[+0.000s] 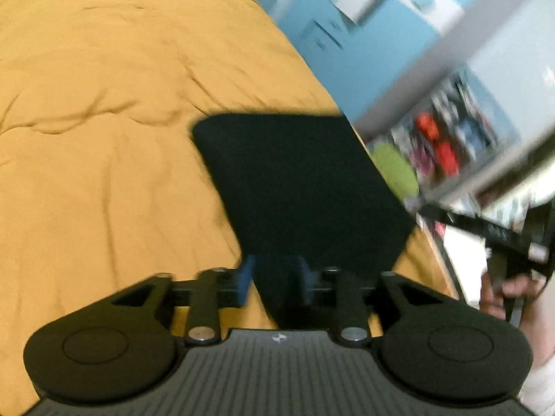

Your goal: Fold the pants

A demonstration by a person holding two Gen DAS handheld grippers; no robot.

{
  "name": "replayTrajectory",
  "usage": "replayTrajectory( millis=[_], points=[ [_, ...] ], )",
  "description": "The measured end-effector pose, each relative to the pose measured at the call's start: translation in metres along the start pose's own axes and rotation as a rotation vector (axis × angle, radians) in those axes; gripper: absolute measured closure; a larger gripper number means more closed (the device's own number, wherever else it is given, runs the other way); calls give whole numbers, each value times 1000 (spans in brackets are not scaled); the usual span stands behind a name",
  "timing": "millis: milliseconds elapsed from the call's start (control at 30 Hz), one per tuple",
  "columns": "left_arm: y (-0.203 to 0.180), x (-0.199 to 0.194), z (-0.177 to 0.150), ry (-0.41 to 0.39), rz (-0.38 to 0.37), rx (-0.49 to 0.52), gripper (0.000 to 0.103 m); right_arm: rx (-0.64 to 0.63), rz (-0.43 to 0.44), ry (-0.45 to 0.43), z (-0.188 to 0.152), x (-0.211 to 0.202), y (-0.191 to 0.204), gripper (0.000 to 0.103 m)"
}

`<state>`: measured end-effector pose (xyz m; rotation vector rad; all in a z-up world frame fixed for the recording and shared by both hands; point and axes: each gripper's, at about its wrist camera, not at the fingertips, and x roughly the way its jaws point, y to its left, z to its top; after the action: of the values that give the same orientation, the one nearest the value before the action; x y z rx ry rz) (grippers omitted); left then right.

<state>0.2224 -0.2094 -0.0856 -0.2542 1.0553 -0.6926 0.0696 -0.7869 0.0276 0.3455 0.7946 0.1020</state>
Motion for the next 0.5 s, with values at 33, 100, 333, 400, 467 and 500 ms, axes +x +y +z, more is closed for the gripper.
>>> replayTrajectory(
  millis=[33,100,333,400,467,500],
  points=[
    [10,2,5,-18,-18,-44,59,58,37,13,8,3,-13,44],
    [29,12,12,-27,-70,-145,54,155,90,38,18,13,-35,44],
    [68,56,14,0,-197,-355,49,423,234,163,25,74,-91,41],
    [69,65,15,-4,-213,-368,48,459,265,175,23,87,-99,41],
    [69,73,18,1,-220,-371,48,488,298,182,23,97,-106,42],
    [70,78,19,3,-225,-373,48,502,313,184,22,102,-109,44]
  ],
)
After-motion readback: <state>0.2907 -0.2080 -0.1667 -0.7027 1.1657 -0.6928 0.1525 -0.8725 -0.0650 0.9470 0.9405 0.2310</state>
